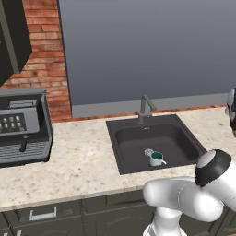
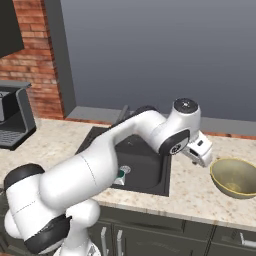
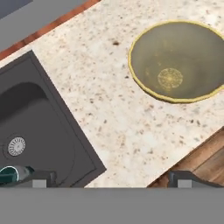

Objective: Pick the mug and place it in the sink. Pick the bowl and place it in the open cabinet and then close the cabinet.

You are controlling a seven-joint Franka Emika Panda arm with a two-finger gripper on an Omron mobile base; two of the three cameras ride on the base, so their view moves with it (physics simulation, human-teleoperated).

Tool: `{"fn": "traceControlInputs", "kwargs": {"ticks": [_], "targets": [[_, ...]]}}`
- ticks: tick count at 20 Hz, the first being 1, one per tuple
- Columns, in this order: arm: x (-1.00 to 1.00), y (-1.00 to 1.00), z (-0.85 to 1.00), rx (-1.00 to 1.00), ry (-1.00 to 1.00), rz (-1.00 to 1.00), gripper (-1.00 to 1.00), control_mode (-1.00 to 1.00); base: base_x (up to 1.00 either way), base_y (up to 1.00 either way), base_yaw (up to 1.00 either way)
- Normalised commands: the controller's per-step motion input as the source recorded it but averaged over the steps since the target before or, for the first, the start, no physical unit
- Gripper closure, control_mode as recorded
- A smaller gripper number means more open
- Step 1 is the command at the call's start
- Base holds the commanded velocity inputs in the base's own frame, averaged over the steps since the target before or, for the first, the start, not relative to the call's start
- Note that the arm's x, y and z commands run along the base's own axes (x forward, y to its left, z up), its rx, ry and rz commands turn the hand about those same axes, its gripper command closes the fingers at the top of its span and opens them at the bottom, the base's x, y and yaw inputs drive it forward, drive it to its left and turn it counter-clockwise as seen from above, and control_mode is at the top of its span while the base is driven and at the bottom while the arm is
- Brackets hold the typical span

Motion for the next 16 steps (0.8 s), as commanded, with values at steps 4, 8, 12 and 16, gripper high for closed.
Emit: {"fn": "traceControlInputs", "kwargs": {"ticks": [4, 8, 12, 16], "targets": [[0.0, 0.17, 0.0, -0.05, -0.16, -0.57, -1.0, -1.0, 0.0, 0.0, 0.0], [0.03, 0.12, 0.0, -0.01, -0.09, -0.56, -1.0, -1.0, 0.0, 0.0, 0.0], [0.12, 0.11, 0.0, 0.11, -0.1, -0.5, -1.0, -1.0, 0.0, 0.0, 0.0], [0.11, 0.0, 0.0, 0.28, 0.0, -0.33, -1.0, -1.0, 0.0, 0.0, 0.0]]}}
